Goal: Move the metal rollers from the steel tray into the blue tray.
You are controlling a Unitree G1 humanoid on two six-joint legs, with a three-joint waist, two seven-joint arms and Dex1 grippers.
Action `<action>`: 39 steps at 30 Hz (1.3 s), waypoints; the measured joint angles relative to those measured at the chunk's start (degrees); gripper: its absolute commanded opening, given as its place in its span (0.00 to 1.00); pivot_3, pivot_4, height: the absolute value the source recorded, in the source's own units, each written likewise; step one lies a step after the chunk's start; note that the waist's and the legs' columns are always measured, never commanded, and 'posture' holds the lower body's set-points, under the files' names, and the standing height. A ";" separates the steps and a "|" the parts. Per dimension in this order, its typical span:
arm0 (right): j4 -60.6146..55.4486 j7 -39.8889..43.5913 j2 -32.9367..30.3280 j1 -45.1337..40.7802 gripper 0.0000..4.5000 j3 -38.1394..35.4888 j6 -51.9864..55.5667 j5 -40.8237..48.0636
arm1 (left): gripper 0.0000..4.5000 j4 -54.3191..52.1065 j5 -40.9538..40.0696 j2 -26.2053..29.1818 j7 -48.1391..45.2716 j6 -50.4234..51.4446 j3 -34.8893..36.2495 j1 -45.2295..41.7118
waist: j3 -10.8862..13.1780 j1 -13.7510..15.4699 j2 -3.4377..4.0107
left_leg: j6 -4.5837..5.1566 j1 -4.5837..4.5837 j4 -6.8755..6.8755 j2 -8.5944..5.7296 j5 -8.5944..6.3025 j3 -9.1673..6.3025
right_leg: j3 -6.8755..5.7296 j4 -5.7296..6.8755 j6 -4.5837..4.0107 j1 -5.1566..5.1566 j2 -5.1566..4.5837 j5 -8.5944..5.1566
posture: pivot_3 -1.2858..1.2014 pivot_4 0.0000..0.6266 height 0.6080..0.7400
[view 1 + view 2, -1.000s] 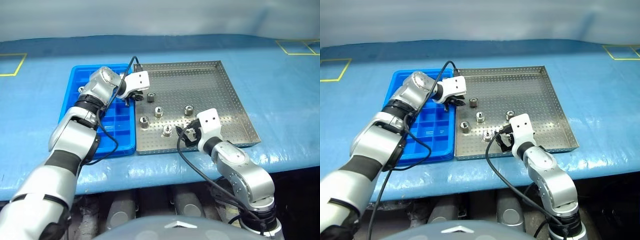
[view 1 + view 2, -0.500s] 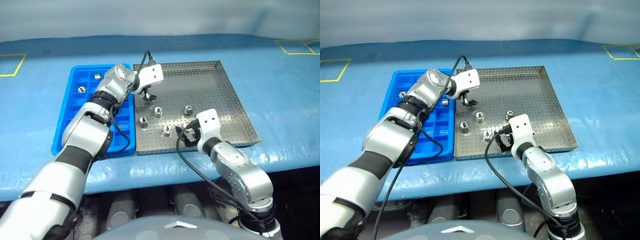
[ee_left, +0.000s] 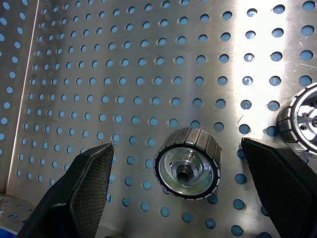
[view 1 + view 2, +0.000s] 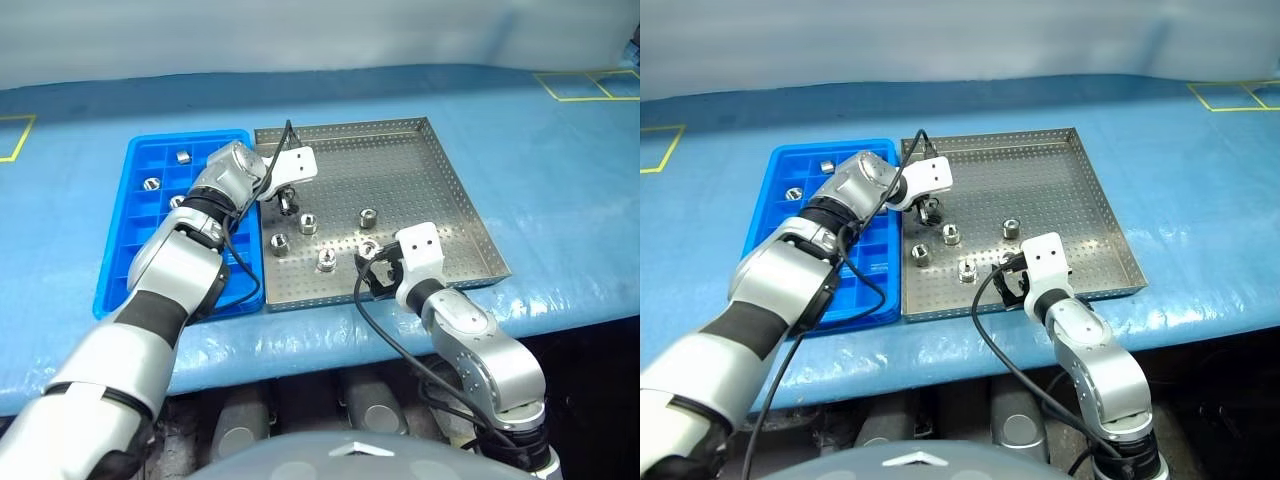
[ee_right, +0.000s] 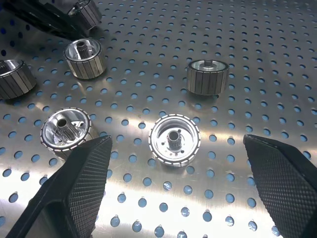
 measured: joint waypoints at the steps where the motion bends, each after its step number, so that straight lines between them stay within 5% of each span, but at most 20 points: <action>1: -0.05 -0.06 0.00 0.03 1.00 -0.03 -0.06 -0.01 | 0.91 0.02 0.10 -0.01 0.43 0.26 -0.01 0.07 | 0.00 -0.07 0.00 | 0.00 0.00 0.00 0.00 0.00 0.00 | 0.00 0.00 0.00 0.00 0.00 0.00 | 0.40 0.24 1.00; 8: -0.07 -0.29 0.08 0.11 1.00 -0.08 -0.15 -0.04 | 0.42 0.77 0.60 -0.01 1.00 1.08 0.01 0.22 | 0.00 -0.52 0.00 | 0.00 0.00 0.00 0.00 0.00 0.00 | 0.00 0.00 0.00 0.00 -0.01 0.00 | 0.40 0.24 1.00; 17: -0.06 -0.27 0.25 0.10 1.00 -0.02 -0.23 -0.17 | 0.41 0.32 -1.10 1.37 1.06 -0.09 2.76 0.23 | 0.00 -1.01 0.00 | 0.00 0.00 0.00 0.00 0.00 0.00 | 0.01 0.02 -0.01 -0.01 -0.01 0.02 | 0.42 0.24 1.00; 21: 0.25 -0.13 0.58 -0.77 1.00 0.20 -0.23 -0.09 | 0.41 -5.46 -5.74 3.39 6.31 -0.06 9.46 1.08 | 0.02 -0.84 0.00 | 0.00 0.00 -0.01 0.02 0.00 0.00 | 0.02 0.03 -0.10 -0.04 -0.04 0.09 | 0.43 0.24 1.00; 24: 1.08 0.49 0.81 -2.53 1.00 1.20 -0.28 -0.08 | 0.41 -18.90 -9.58 5.45 13.20 2.43 15.96 5.48 | 0.00 -0.67 0.04 | -0.02 0.06 -0.06 0.03 -0.01 0.03 | 0.05 0.04 -0.22 -0.04 -0.09 0.17 | 0.45 0.24 1.00; 33: 7.12 3.65 0.63 -9.50 1.00 6.69 -6.06 -1.09 | 0.41 -72.45 -13.38 2.90 31.50 19.83 30.09 41.81 | -0.02 2.97 0.08 | -0.11 0.17 -0.07 0.03 -0.04 0.05 | 0.07 0.12 -0.29 -0.01 -0.13 0.20 | 0.51 0.24 1.00; 39: 11.30 7.34 -0.77 -12.75 1.00 11.94 -13.11 -3.07 | 0.41 -89.73 -11.08 -3.20 43.13 23.41 34.29 57.11 | -0.05 7.67 0.00 | -0.13 0.24 0.00 -0.01 -0.03 -0.04 | -0.06 0.05 -0.34 0.17 -0.15 0.17 | 0.52 0.24 1.00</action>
